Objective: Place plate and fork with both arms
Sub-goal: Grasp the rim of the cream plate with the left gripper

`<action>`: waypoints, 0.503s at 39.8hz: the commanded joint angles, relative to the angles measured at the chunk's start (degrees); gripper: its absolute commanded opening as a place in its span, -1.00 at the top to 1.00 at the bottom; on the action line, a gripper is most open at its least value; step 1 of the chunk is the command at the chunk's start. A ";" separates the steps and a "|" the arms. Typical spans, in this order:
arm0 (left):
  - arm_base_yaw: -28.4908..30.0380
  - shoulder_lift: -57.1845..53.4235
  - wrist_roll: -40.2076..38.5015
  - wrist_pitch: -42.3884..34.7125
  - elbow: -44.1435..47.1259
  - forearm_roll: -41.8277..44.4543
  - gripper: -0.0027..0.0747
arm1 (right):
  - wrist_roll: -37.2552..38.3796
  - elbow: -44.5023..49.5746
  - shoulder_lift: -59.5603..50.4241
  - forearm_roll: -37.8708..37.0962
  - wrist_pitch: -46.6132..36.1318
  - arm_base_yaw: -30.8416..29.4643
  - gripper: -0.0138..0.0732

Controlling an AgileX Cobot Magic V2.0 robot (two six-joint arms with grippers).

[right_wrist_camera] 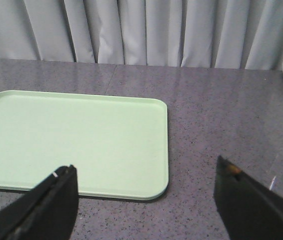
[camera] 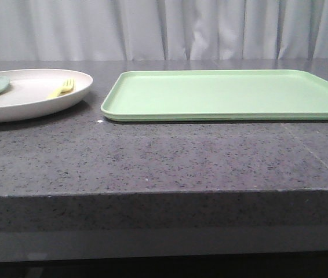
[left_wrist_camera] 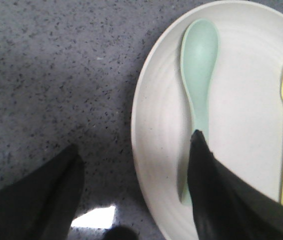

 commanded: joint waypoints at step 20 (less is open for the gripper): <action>-0.24 8.69 2.65 -3.71 -3.84 -7.33 0.39 | -0.37 -1.94 0.86 -0.38 -4.91 -0.11 -0.66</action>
